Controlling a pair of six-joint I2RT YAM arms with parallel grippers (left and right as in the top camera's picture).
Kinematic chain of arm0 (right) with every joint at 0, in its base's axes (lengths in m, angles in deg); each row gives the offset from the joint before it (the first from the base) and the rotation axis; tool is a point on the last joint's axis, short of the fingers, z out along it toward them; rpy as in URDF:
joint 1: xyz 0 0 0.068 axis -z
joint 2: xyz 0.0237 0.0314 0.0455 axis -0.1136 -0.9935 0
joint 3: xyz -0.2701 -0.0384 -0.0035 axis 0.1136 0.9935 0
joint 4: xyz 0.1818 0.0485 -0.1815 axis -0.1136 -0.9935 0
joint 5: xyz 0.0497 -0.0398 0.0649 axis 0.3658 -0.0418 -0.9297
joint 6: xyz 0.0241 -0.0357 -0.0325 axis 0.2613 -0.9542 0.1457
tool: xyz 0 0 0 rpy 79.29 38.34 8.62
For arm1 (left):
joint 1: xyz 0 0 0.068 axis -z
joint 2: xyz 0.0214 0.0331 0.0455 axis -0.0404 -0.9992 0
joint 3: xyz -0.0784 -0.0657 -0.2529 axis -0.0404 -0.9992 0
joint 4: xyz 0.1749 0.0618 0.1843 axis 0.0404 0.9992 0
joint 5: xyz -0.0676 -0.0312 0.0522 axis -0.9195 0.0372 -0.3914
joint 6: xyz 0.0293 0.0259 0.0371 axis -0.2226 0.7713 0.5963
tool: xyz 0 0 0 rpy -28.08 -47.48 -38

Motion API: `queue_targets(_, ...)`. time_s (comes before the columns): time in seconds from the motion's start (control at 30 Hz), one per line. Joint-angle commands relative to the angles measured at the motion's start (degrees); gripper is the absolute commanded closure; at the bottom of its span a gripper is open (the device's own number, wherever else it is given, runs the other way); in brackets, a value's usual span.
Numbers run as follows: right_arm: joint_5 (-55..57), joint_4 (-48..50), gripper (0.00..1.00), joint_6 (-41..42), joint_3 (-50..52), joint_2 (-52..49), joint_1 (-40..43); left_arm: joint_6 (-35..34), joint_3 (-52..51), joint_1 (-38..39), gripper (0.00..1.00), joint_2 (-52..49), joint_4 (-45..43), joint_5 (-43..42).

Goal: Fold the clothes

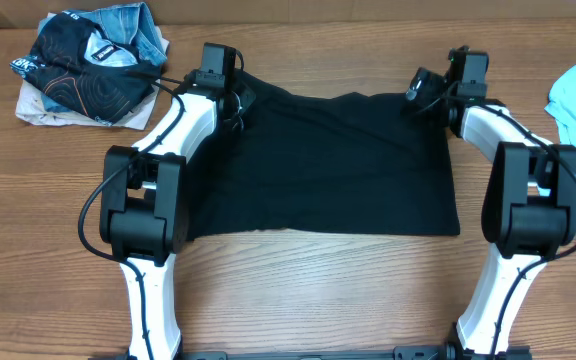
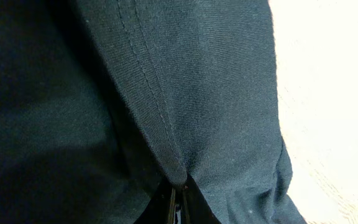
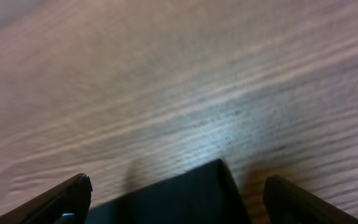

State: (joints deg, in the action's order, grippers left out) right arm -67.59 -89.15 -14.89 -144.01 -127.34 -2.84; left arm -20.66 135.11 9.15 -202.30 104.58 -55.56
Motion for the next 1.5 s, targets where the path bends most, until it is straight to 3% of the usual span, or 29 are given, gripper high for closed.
queue_targets(0.0, 1.7, 0.0, 0.08, 0.2, -0.9, -2.0, 0.3, 0.3, 0.8, -0.6, 0.96, -0.8, 0.5, 0.0)
queue_targets(0.1, 1.7, 0.0, 0.1, 0.2, -0.9, -2.1, 0.3, 0.3, 0.8, -0.6, 0.96, -0.8, 0.5, 0.0)
queue_targets(0.17, 1.7, 0.0, 0.16, 0.2, -0.9, -2.1, 0.3, 0.2, 0.8, -0.6, 0.96, -0.8, 0.5, 0.0)
queue_targets(0.37, 2.2, -0.1, 0.49, 0.2, -0.9, -2.1, 0.3, 0.3, 0.8, -0.6, 0.96, -0.8, 0.5, 0.0)
queue_targets(0.5, 3.3, -0.3, 0.58, 0.2, -0.9, -2.1, 0.3, 0.3, 0.8, -0.6, 0.96, -0.8, 0.5, 0.0)
queue_targets(0.6, 3.9, -0.3, 0.76, 0.2, -1.0, -2.1, 0.3, 0.3, 0.8, -0.6, 0.96, -0.8, 0.5, 0.0)
queue_targets(0.8, 3.9, -0.3, 0.94, 0.2, -1.0, -2.0, 0.3, 2.9, 0.8, -0.6, 0.96, -0.8, 0.5, 0.0)
queue_targets(1.23, 6.5, -3.0, 0.96, 0.2, -1.1, 3.9, 0.3, 11.9, 4.5, -0.6, 0.96, 0.8, 1.8, -4.9)
queue_targets(1.47, 6.5, -4.4, 0.96, 0.8, -1.1, 4.6, 0.5, 16.3, 4.5, -0.6, 0.96, 6.8, 8.9, 0.6)
